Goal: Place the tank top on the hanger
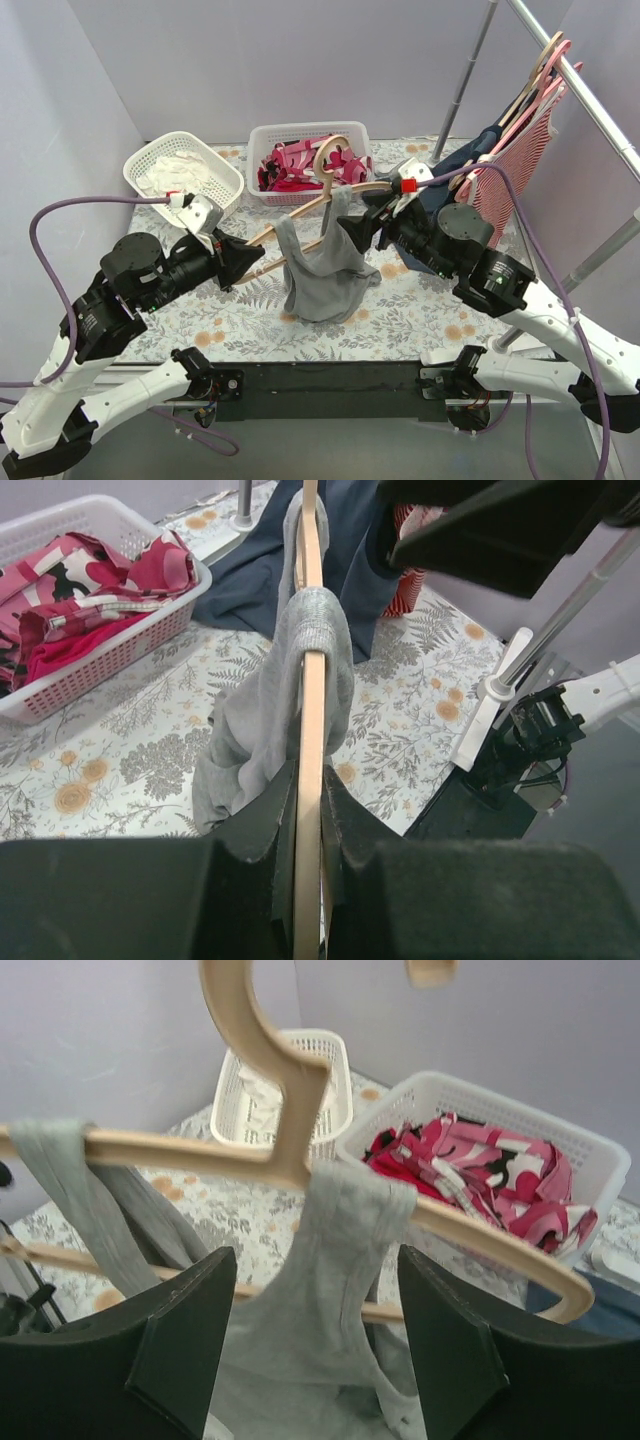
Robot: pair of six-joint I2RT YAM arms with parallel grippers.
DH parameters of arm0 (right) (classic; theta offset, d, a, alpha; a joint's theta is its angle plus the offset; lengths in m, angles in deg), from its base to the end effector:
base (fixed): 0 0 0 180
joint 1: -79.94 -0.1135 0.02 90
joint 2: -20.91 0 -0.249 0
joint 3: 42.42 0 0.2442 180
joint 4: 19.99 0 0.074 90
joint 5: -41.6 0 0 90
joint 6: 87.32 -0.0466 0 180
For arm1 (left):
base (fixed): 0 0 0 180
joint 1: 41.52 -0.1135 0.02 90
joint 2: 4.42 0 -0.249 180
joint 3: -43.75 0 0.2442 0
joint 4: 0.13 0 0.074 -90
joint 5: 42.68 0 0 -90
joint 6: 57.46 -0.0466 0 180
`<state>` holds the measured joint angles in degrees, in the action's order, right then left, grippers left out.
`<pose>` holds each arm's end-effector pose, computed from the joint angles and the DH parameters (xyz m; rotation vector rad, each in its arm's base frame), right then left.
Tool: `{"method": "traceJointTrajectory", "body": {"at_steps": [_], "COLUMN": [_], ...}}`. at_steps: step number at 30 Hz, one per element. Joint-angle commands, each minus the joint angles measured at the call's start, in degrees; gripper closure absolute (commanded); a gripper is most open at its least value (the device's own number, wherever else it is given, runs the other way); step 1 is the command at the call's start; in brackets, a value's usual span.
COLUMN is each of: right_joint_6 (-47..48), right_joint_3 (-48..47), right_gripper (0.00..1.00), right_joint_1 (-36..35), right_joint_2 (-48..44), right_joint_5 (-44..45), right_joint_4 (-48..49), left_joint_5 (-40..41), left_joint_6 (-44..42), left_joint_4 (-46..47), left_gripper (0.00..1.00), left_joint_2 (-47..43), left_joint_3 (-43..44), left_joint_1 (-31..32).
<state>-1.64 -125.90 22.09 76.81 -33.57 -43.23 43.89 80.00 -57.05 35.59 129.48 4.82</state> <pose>0.1248 0.1762 0.4418 -0.4941 1.4538 0.6774 0.0794 -0.0873 0.4250 0.0287 1.9394 -1.2026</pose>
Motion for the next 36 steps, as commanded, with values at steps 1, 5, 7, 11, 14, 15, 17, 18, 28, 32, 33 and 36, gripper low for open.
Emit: {"method": "traceJointTrajectory", "body": {"at_steps": [1,5,7,11,14,15,17,18,28,32,33,36], "right_joint_6": [-1.65,-3.94,-4.47,-6.49,-9.30,-9.92,-11.49,-11.85,-15.46,-15.19,-15.19,-15.20], "right_joint_3": [6.05,7.20,7.38,6.68,7.38,7.99,8.34,8.43,9.31,7.91,7.56,7.12], "right_gripper": [0.28,0.30,0.30,0.30,0.30,0.32,0.34,0.35,0.79,0.99,0.99,0.99], "right_joint_1": [2.81,8.09,10.11,13.72,15.57,15.92,16.01,16.01,16.18,16.10,16.10,16.10], "right_joint_2": [-1.15,-0.27,0.26,2.28,3.16,3.16,3.34,3.43,1.50,-0.96,-1.49,-3.07], "right_joint_5": [-5.83,-16.13,-19.64,-23.26,-27.04,-28.00,-29.15,-29.07,-23.29,-16.34,-15.19,-12.63], "right_joint_4": [1.28,3.91,6.29,7.52,11.27,12.08,13.67,13.76,14.38,9.91,9.29,7.08], "left_joint_5": [1.05,1.05,0.70,0.70,0.69,0.70,0.43,0.43,0.26,0.17,0.17,-0.27], "left_joint_6": [0.00,-0.09,0.09,0.53,0.79,0.79,1.05,1.14,1.58,1.40,1.23,1.14], "left_joint_4": [4.11,4.29,4.29,4.90,5.08,5.08,5.17,5.60,7.28,7.19,7.19,7.19], "left_gripper": [1.00,1.00,1.00,1.00,1.00,1.00,1.00,1.00,1.00,1.00,1.00,1.00], "left_joint_2": [-1.69,-2.39,-2.83,-4.15,-4.68,-4.76,-5.11,-5.12,-6.43,-6.96,-6.88,-7.14], "left_joint_3": [-0.31,-0.75,-0.84,-1.37,-1.63,-1.81,-1.98,-2.07,-3.04,-2.16,-1.99,-1.46], "left_joint_1": [-0.12,-0.12,-0.12,-0.12,-0.12,-0.12,-0.12,-0.12,-0.12,-0.12,-0.20,-0.12]}}
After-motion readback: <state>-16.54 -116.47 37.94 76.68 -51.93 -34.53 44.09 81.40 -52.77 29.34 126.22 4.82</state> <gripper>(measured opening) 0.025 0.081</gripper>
